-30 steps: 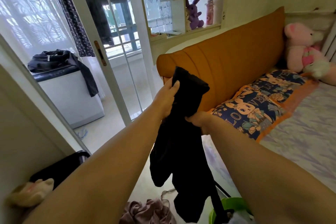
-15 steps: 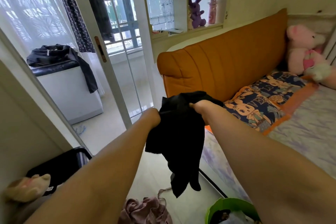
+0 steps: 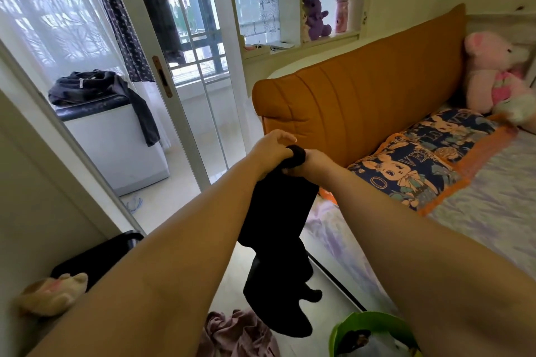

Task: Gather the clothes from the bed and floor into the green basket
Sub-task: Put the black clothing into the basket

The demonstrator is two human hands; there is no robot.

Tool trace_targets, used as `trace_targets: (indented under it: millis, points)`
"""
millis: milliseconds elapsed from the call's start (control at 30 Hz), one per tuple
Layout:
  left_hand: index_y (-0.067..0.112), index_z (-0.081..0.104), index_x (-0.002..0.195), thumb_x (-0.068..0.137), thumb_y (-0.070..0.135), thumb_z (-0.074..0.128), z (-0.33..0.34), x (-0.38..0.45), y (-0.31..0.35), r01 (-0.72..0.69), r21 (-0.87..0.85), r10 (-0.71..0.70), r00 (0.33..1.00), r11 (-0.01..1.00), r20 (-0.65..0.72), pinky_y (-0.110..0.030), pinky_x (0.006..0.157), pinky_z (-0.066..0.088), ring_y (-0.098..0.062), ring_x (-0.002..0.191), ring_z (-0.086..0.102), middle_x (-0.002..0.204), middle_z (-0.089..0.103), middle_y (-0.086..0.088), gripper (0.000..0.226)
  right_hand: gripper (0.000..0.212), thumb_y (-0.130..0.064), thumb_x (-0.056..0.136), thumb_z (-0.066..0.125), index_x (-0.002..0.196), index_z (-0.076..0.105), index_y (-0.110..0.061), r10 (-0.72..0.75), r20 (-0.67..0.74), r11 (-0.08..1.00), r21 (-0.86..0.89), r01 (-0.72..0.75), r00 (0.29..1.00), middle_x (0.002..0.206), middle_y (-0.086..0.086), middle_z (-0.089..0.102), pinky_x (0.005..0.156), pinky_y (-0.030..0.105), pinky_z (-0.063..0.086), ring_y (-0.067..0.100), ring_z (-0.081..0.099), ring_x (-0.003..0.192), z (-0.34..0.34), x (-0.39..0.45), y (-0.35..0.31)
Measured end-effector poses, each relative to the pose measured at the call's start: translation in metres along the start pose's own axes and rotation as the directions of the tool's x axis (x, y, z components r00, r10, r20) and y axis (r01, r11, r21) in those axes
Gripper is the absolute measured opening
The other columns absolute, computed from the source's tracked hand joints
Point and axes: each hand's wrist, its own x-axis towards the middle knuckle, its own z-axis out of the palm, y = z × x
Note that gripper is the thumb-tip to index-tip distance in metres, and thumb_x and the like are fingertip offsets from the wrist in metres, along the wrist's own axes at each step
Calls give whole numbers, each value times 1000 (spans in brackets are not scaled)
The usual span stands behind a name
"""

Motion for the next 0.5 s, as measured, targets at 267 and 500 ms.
trace_targets:
  millis: [267, 500]
  points:
    - [24, 25, 148, 93, 37, 58, -1, -22, -66, 134, -52, -97, 890, 990, 446, -31, 107, 38, -17, 135, 39, 142, 42, 8, 65, 50, -39, 88, 65, 128, 55, -11, 197, 103, 774, 594, -219, 975, 123, 13, 64, 100, 47, 48, 33, 61, 111, -20, -4, 6]
    - [1, 56, 128, 96, 14, 56, 21, -13, -58, 61, -146, -55, 998, 987, 41, -25, 87, 51, -28, 113, 61, 128, 61, -17, 34, 40, -37, 86, 68, 118, 60, -15, 57, 239, 866, 472, -167, 969, 119, 11, 66, 103, 49, 47, 31, 63, 111, -38, -7, 4]
